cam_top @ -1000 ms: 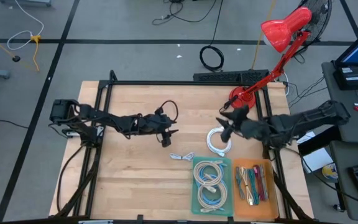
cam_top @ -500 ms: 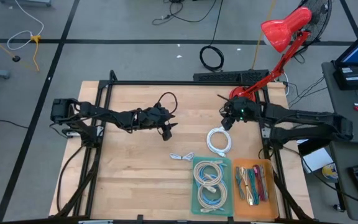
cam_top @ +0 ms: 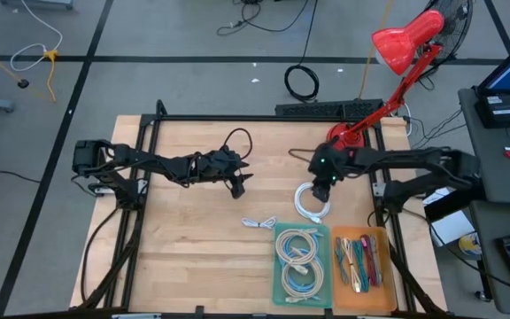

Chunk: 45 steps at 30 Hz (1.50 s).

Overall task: Pick & Place USB Port
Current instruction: Put the white charger cable into the blue bin

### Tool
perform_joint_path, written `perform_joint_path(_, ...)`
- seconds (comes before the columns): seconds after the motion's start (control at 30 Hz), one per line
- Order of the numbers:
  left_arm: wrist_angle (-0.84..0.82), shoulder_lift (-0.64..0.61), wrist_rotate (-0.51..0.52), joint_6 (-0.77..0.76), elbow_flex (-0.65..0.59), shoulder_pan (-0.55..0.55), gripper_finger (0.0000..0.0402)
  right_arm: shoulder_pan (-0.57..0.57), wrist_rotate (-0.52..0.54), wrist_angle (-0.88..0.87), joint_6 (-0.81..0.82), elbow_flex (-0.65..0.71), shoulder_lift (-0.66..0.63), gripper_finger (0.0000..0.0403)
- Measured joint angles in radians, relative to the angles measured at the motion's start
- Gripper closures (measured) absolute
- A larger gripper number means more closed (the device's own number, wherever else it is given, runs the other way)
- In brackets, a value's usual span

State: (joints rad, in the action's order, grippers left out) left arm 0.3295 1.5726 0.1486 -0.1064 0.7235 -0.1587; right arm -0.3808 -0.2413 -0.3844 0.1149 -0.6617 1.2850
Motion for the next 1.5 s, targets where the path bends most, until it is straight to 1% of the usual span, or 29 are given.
perform_joint_path(0.17,-0.016,0.0,0.001,-0.008,0.0,0.0,0.0211,0.028,0.008,-0.013,-0.051,-0.003,0.071,0.0275)
perform_joint_path(0.3,-0.019,0.0,0.004,-0.008,0.0,0.0,0.0211,0.042,0.045,-0.012,-0.081,-0.005,0.103,0.0275)
perform_joint_path(0.53,-0.021,0.0,0.005,-0.008,0.0,0.0,0.0211,0.073,0.164,-0.013,-0.106,-0.003,0.11,0.0275)
perform_joint_path(0.73,-0.021,0.0,0.005,-0.007,0.0,0.0,0.0211,0.112,0.218,0.018,-0.139,-0.008,0.111,0.0275)
perform_joint_path(1.0,-0.048,0.0,-0.007,-0.009,0.0,0.0,0.0211,0.16,0.293,-0.017,-0.183,-0.06,0.116,0.0275)
perform_joint_path(1.23,-0.052,0.0,-0.008,-0.009,0.0,0.0,0.0211,0.167,0.301,-0.074,-0.2,-0.124,0.114,0.0275)
perform_joint_path(1.5,-0.066,0.0,-0.01,-0.004,0.0,0.0,0.0211,0.146,0.296,-0.101,-0.221,-0.129,0.114,0.0275)
